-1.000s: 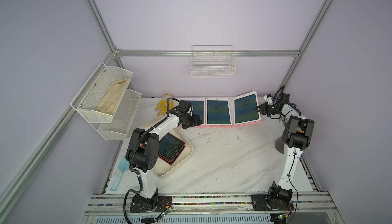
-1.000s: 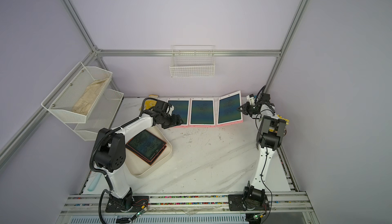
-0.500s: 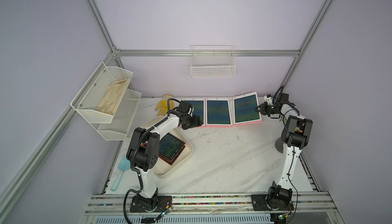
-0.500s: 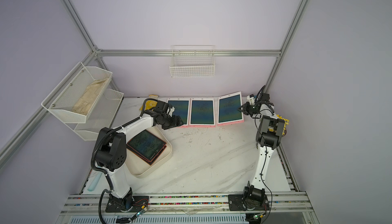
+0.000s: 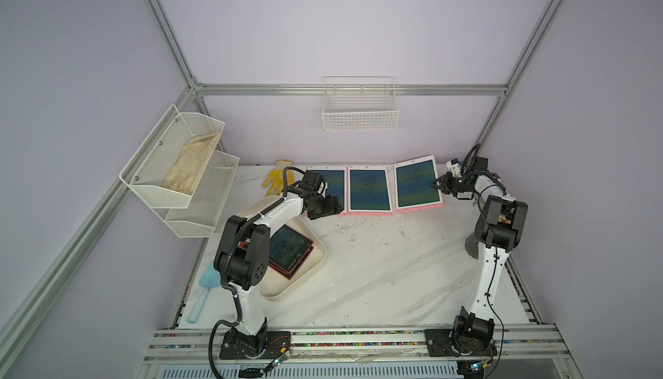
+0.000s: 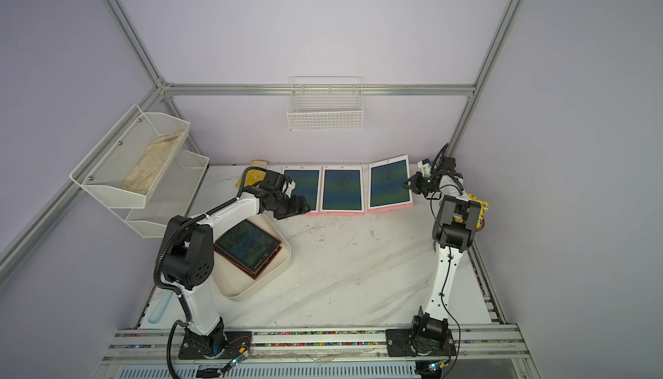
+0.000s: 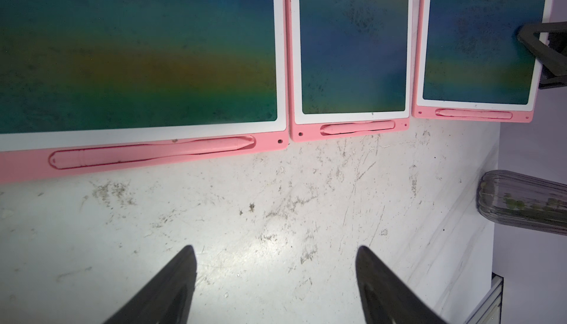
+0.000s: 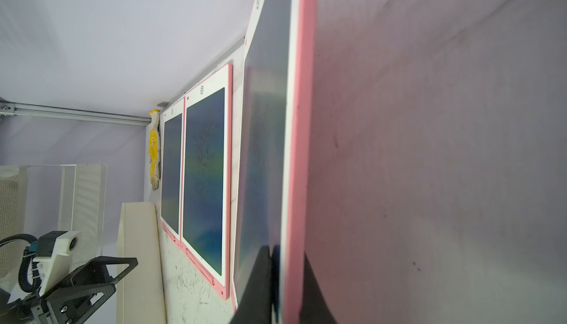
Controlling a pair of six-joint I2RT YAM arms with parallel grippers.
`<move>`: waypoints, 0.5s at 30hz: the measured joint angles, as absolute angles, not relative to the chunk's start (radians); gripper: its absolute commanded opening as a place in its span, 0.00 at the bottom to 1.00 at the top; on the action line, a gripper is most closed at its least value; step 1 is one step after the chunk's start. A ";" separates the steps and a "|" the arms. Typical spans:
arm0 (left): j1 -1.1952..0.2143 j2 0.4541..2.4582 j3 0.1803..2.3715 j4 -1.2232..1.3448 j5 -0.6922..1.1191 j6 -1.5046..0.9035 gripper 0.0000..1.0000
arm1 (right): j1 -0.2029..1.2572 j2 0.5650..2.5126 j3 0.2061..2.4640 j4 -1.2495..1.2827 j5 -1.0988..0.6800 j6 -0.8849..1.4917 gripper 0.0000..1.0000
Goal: Take out the writing tablet from the storage box
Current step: Place the writing tablet at the center of the board.
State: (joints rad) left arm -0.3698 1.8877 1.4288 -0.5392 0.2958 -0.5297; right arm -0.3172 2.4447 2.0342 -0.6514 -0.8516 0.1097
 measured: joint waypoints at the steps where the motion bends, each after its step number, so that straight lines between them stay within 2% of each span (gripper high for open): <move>1: -0.370 1.888 1.429 -0.539 0.297 -0.530 0.80 | -0.316 2.447 2.038 -0.652 -0.851 0.107 0.06; 15: -0.370 1.888 1.429 -0.540 0.311 -0.526 0.80 | -0.306 2.457 2.056 -0.670 -0.855 0.047 0.04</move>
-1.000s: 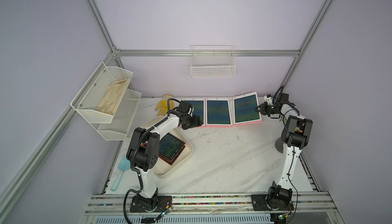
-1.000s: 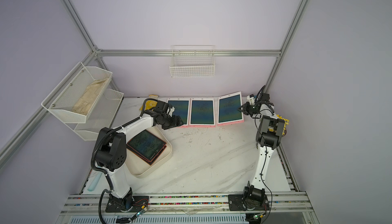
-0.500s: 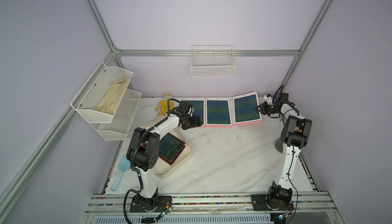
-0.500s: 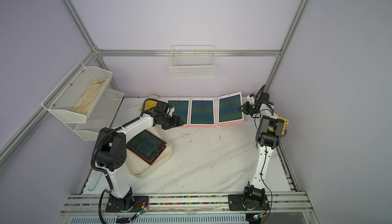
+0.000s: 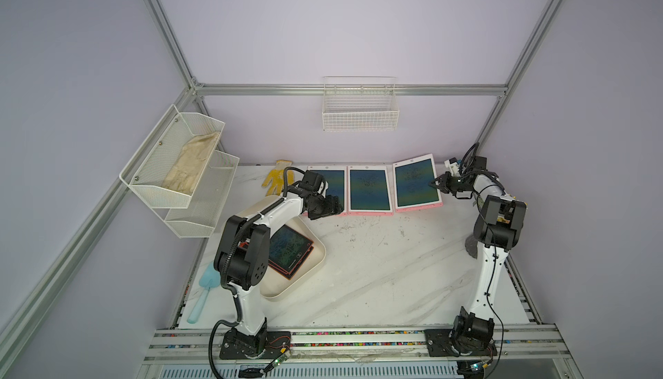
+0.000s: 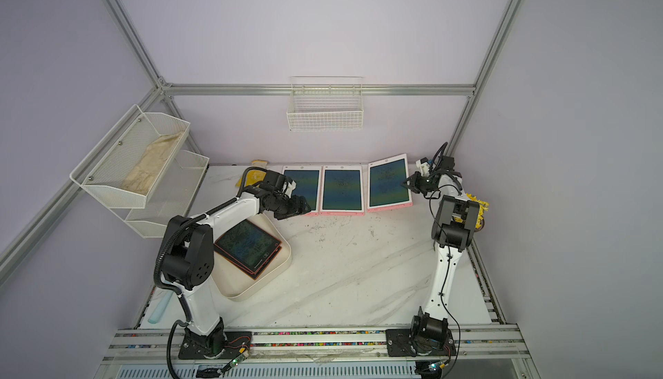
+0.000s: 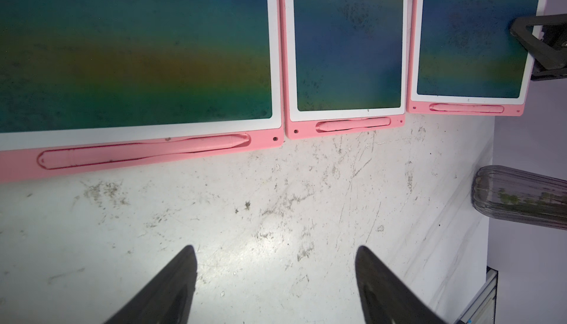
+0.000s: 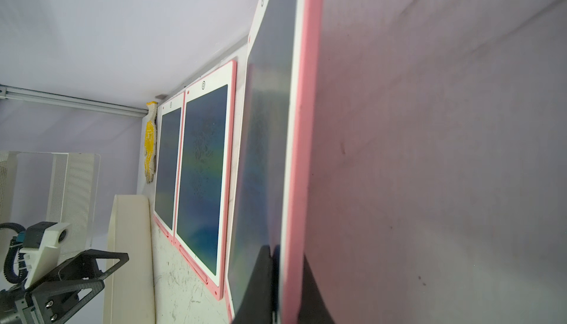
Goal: Take out the writing tablet from the storage box
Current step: Place the writing tablet at the center of the board.
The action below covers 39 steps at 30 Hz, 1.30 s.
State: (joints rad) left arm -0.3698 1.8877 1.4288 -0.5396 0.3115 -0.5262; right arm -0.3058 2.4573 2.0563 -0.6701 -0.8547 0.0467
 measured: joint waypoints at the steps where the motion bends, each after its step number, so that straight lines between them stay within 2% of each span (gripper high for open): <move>1: -0.370 1.888 1.429 -0.540 0.311 -0.526 0.80 | -0.305 2.457 2.056 -0.673 -0.859 0.040 0.04; 10: -0.370 1.888 1.429 -0.540 0.315 -0.512 0.80 | -0.300 2.454 2.030 -0.683 -0.854 0.005 0.22; 25: -0.370 1.888 1.429 -0.540 0.315 -0.512 0.80 | -0.292 2.454 2.019 -0.700 -0.768 -0.020 0.30; 27: -0.370 1.888 1.429 -0.540 0.315 -0.512 0.80 | -0.291 2.454 2.019 -0.701 -0.753 -0.020 0.36; 33: -0.370 1.888 1.429 -0.540 0.315 -0.511 0.80 | -0.286 2.455 2.019 -0.704 -0.698 -0.023 0.38; 39: -0.370 1.888 1.429 -0.540 0.315 -0.511 0.80 | -0.285 2.457 2.019 -0.704 -0.643 -0.030 0.47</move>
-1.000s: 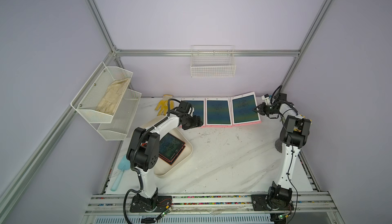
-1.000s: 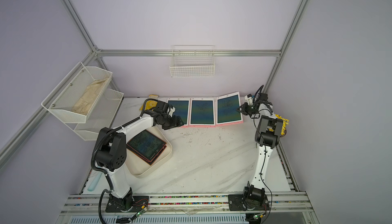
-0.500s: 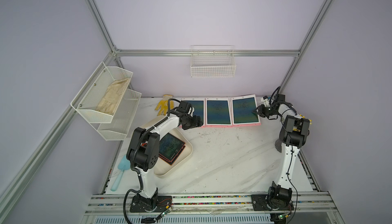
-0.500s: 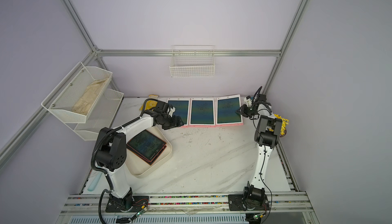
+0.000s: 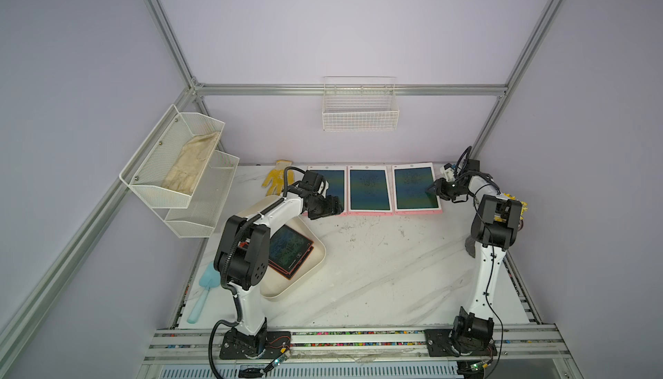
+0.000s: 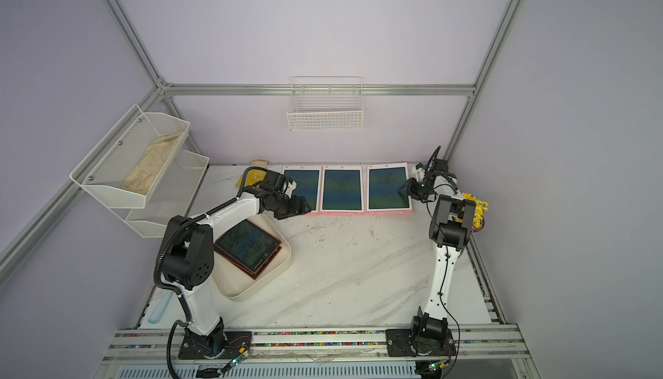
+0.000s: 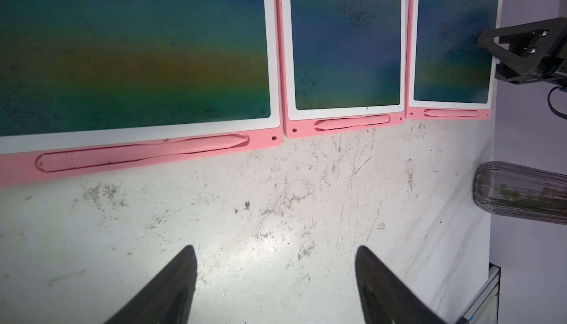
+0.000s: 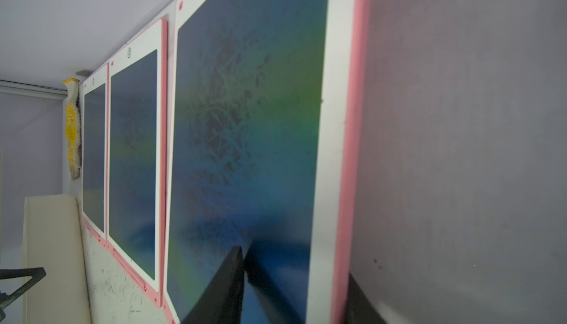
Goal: Take out the writing tablet from the storage box
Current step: Place the writing tablet at the center of the board.
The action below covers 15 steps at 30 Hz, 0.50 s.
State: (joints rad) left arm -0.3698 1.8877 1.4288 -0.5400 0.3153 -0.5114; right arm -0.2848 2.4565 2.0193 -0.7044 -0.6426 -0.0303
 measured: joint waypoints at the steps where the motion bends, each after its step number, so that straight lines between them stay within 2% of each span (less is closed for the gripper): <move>1: -0.370 1.888 1.429 -0.540 0.315 -0.511 0.80 | -0.285 2.458 2.019 -0.702 -0.637 -0.033 0.48; 15: -0.369 1.888 1.428 -0.540 0.318 -0.510 0.80 | -0.247 2.466 2.054 -0.676 -0.522 -0.020 0.51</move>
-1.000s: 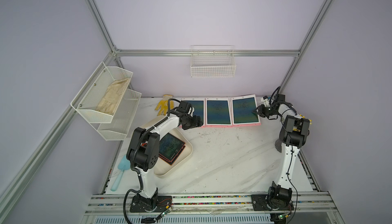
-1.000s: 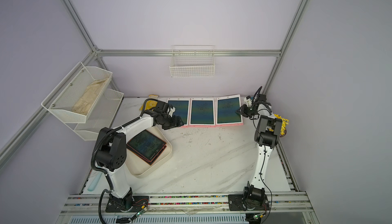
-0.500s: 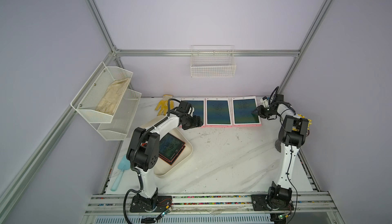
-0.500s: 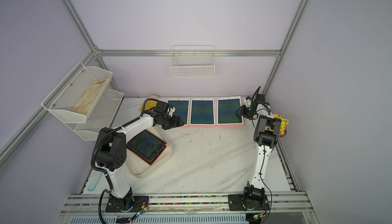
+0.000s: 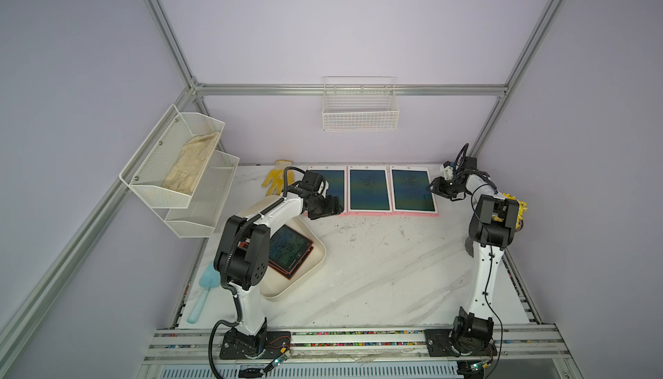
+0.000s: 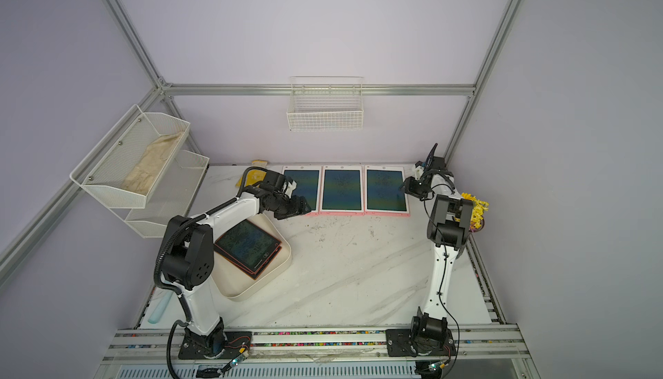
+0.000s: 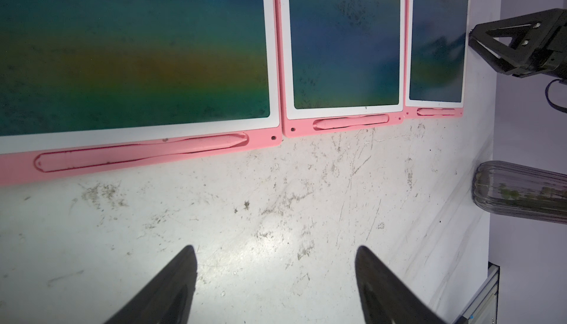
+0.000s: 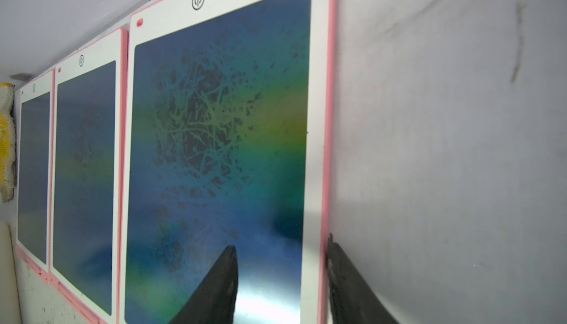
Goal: Take out the writing tablet from the storage box
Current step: Place the writing tablet at the center of the board.
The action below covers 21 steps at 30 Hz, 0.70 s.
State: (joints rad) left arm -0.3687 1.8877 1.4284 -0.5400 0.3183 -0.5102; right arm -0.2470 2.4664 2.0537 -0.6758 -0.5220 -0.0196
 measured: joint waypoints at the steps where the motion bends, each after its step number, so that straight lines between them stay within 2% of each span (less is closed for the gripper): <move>1: -0.369 1.888 1.428 -0.540 0.318 -0.510 0.80 | -0.244 2.469 2.058 -0.671 -0.513 -0.013 0.51; 21: -0.335 1.887 1.424 -0.540 0.317 -0.503 0.79 | -0.205 2.515 2.123 -0.621 -0.459 0.019 0.49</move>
